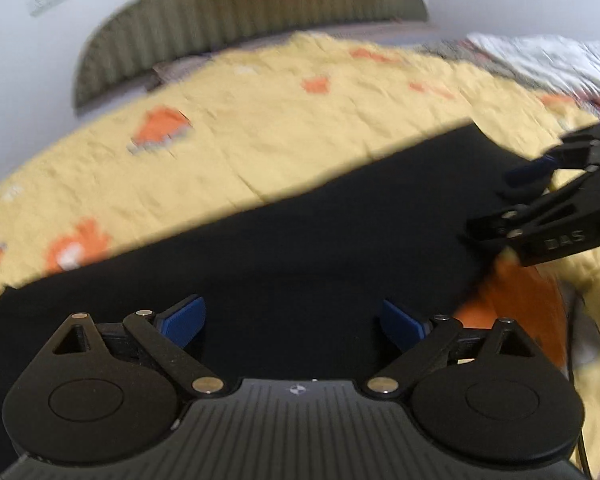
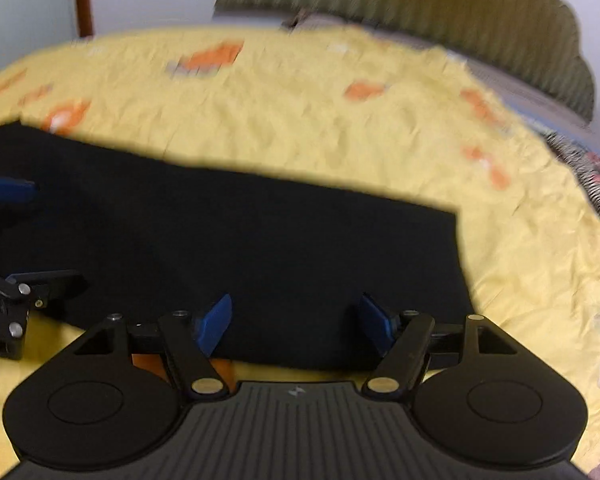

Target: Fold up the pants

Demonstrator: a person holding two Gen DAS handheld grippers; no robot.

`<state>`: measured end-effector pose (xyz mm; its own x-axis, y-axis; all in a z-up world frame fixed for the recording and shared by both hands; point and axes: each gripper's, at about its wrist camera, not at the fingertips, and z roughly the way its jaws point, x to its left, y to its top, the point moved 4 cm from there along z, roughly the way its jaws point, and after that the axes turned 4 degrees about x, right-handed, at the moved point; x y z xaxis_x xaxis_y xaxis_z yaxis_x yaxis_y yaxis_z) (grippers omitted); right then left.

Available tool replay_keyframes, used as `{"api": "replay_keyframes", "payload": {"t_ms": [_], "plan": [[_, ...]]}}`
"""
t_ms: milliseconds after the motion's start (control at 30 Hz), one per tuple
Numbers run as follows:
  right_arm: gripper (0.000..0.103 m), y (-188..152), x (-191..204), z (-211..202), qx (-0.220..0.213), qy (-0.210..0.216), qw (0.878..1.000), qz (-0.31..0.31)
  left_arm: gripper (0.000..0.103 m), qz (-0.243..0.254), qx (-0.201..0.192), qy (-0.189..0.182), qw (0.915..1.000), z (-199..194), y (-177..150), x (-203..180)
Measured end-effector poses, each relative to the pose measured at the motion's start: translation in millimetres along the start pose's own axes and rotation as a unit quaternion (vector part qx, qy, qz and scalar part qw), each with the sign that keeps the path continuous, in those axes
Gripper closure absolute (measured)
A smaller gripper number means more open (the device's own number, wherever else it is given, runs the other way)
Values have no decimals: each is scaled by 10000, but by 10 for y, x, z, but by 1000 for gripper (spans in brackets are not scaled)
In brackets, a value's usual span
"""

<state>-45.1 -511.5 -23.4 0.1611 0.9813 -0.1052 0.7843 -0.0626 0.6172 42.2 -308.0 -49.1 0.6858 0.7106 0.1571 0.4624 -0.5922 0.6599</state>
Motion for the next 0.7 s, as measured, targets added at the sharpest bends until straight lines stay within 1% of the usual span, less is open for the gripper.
{"api": "replay_keyframes", "payload": {"t_ms": [33,67,100,133,167,200,233,300,333,367,400,433,500,533,567,600,667,700], "plan": [[32,70,-48,6,-98,-5,9999,142,3,-68,-74,175,9998,32,67,41],[32,150,-93,48,-172,2,9993,317,2,-113,-57,290,9995,85,109,66],[32,215,-153,120,-210,84,9987,448,2,-164,25,326,9993,164,140,83],[32,282,-197,229,-183,172,9981,555,4,-216,193,257,9993,267,131,92],[32,311,-235,357,-83,111,9979,631,6,-247,352,161,9989,353,124,91],[33,344,-275,483,62,-114,9979,634,7,-342,467,42,9983,404,69,83],[28,357,-313,562,80,-343,9976,592,5,-465,369,-10,9982,366,44,81],[26,376,-377,530,-12,-572,9945,878,6,-476,330,-51,9983,265,-12,84],[26,350,-385,430,-104,-747,9924,977,5,-440,284,25,9986,229,-14,95],[26,348,-334,336,-302,-791,9920,937,5,-441,214,159,9987,205,-8,115],[25,327,-242,247,-465,-660,9933,827,5,-467,149,303,9983,192,6,152],[25,300,-142,207,-495,-448,9952,715,4,-503,123,396,9979,193,17,189],[25,227,32,262,-305,-142,9983,475,4,-502,265,372,9977,262,28,225],[25,185,91,324,-180,-166,9991,349,3,-532,382,349,9972,299,10,238],[21,136,113,388,-125,-258,9992,292,3,-581,401,321,9970,292,-4,260],[14,117,82,388,-232,-323,9982,437,3,-637,387,297,9968,275,-18,273],[14,107,-2,334,-200,-455,9954,821,4,-626,361,301,9969,217,-44,284],[14,127,-30,281,-307,-561,9938,909,4,-577,336,359,9971,179,-48,294]]}}
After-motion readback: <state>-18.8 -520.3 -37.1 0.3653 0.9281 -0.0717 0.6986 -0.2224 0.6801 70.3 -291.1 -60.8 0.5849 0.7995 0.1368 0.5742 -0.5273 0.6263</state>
